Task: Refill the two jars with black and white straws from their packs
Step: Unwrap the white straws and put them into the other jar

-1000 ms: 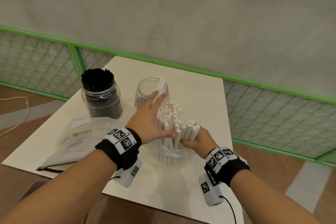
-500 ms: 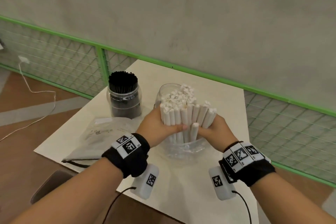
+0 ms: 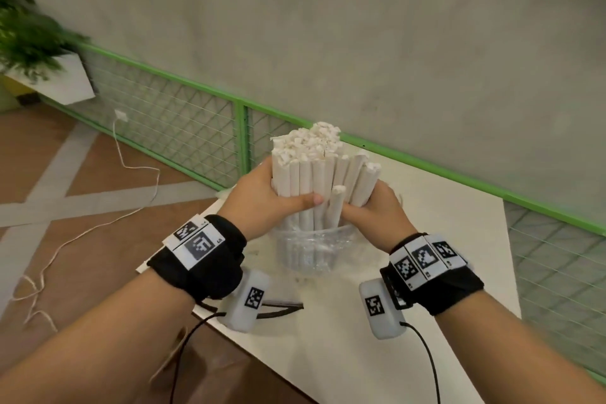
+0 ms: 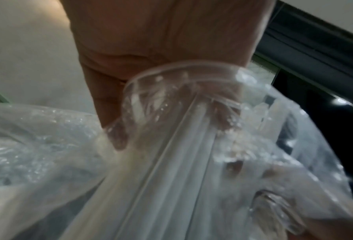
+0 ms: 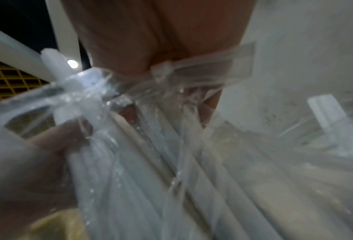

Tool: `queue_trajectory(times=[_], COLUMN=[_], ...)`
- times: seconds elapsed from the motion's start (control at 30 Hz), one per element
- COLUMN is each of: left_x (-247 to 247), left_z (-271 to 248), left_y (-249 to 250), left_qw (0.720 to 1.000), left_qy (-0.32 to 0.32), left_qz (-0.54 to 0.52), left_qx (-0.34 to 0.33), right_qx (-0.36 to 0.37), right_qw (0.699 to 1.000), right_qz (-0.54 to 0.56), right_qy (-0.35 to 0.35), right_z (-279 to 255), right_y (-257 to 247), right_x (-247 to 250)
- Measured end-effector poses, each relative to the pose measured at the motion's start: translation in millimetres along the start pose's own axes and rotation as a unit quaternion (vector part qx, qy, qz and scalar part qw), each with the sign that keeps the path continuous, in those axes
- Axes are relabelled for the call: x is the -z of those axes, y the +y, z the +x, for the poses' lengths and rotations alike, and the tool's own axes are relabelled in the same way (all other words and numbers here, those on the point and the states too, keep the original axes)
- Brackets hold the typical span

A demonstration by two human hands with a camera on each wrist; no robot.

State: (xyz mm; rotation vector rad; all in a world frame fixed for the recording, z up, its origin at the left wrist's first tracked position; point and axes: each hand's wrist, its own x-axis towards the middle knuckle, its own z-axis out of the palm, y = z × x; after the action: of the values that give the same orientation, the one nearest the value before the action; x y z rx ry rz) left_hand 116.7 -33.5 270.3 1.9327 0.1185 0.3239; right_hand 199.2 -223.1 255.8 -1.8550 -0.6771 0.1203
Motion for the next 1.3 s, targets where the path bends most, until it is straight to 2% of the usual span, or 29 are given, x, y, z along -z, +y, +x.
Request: queue_trajectory(times=[0.13,0.23,0.3,0.33,0.4,0.5,0.6,0.67,0.7,0.8,0.9,1.0,1.13,1.3], left_x=[19.4,24.3,27.0,28.8,33.2,35.4,28.6,23.6,22.1,24.0,26.9,24.6,17.5,10.6], left_z=[-0.3,-3.1,-2.5,-0.8,4.9,15.1,22.7,26.9,29.7,39.1,45.1,45.3,42.5,41.0], left_y=[-40.9,-68.8,-80.0,-81.9,-78.0,-58.7,-51.6,-61.5,-67.9,-80.2,-87.1,-95.5,-102.0,-102.0], left_qw=[0.999,0.995,0.993,0.992,0.988,0.95,0.887,0.845,0.836,0.848,0.869,0.89,0.9,0.902], left_qy=[-0.013,-0.047,-0.046,-0.04,-0.042,-0.116,-0.216,-0.241,-0.231,-0.177,-0.151,-0.145,-0.118,-0.097], left_qz=[0.02,0.046,0.064,0.086,0.148,0.269,0.379,0.45,0.468,0.459,0.426,0.386,0.364,0.358], left_qx=[0.043,0.077,0.094,0.082,0.009,-0.106,-0.148,-0.162,-0.171,-0.195,-0.199,-0.195,-0.208,-0.222], right_qx=[-0.007,-0.051,-0.077,-0.083,-0.09,-0.086,-0.087,-0.085,-0.082,-0.065,-0.06,-0.071,-0.098,-0.051], right_qw=[0.998,0.992,0.991,0.991,0.992,0.993,0.995,0.994,0.994,0.994,0.995,0.996,0.992,0.984], right_qz=[-0.046,-0.08,-0.078,-0.072,-0.07,-0.073,-0.047,-0.053,-0.062,-0.078,-0.08,-0.052,0.026,0.067], right_qy=[-0.029,-0.078,-0.083,-0.075,-0.061,-0.046,-0.032,-0.032,-0.034,-0.039,-0.027,0.028,0.075,0.16], right_z=[12.6,10.1,3.8,1.5,-0.4,0.8,-0.6,-2.3,-2.6,-4.1,-5.6,-6.5,-3.8,-3.0], right_y=[32.3,67.4,84.7,88.6,91.8,91.2,89.8,88.3,88.6,89.2,86.9,76.2,48.9,10.3], right_x=[-38.4,-65.0,-74.1,-76.0,-76.4,-77.0,-79.5,-80.7,-81.0,-83.3,-86.3,-84.2,-67.8,-41.2])
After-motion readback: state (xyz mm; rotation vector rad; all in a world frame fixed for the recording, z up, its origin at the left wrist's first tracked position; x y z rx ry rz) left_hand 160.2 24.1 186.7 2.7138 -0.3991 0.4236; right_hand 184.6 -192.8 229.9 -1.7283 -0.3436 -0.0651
